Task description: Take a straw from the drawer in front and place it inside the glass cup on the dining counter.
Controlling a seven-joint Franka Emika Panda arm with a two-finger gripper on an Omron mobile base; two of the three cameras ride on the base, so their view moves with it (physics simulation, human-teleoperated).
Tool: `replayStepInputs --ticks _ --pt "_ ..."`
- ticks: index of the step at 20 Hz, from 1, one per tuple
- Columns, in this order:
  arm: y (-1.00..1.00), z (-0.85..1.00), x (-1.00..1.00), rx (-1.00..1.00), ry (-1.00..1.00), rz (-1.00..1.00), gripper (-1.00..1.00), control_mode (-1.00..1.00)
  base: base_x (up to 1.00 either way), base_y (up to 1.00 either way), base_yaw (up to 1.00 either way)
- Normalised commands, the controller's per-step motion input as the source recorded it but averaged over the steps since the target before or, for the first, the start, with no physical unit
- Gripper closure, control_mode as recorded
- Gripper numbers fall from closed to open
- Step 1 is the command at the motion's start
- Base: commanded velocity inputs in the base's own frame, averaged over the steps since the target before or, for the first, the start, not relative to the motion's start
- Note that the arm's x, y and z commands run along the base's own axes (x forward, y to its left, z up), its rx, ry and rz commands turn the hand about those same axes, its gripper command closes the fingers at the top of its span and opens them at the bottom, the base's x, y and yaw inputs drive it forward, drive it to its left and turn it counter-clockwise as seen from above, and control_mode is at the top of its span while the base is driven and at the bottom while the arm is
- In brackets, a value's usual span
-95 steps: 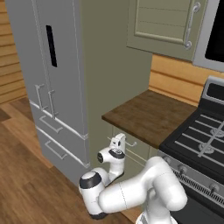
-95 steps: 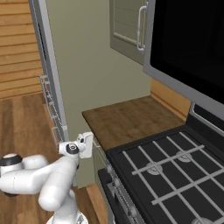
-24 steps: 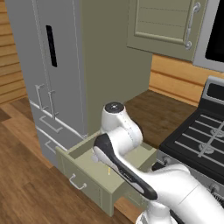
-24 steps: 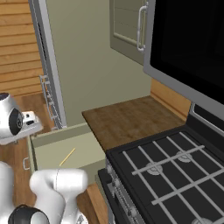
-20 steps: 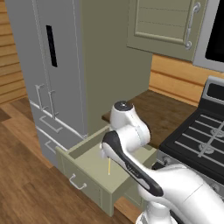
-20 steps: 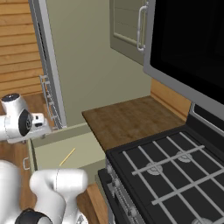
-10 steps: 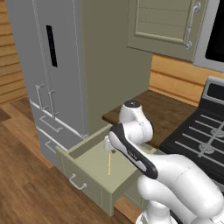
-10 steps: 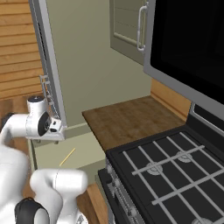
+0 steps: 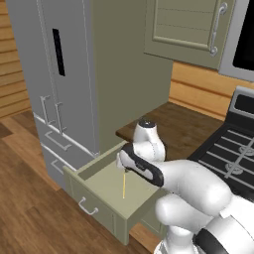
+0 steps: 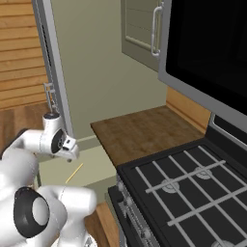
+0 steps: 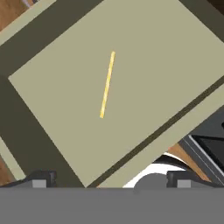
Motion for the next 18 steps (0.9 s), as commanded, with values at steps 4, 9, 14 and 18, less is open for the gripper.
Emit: replayStepInputs --ticks 4,9,14,18 --pt "0.00 -0.47 0.41 0.00 0.00 -0.13 -1.00 -1.00 0.00 0.00 0.00" --pt "0.00 -0.42 0.51 0.00 0.00 -0.10 -1.00 -1.00 0.00 0.00 0.00" --pt "0.00 -0.38 0.47 0.00 0.00 -0.04 -1.00 -1.00 0.00 0.00 0.00" --pt "0.02 -0.37 0.35 0.00 0.00 -0.03 -1.00 -1.00 0.00 0.00 0.00"
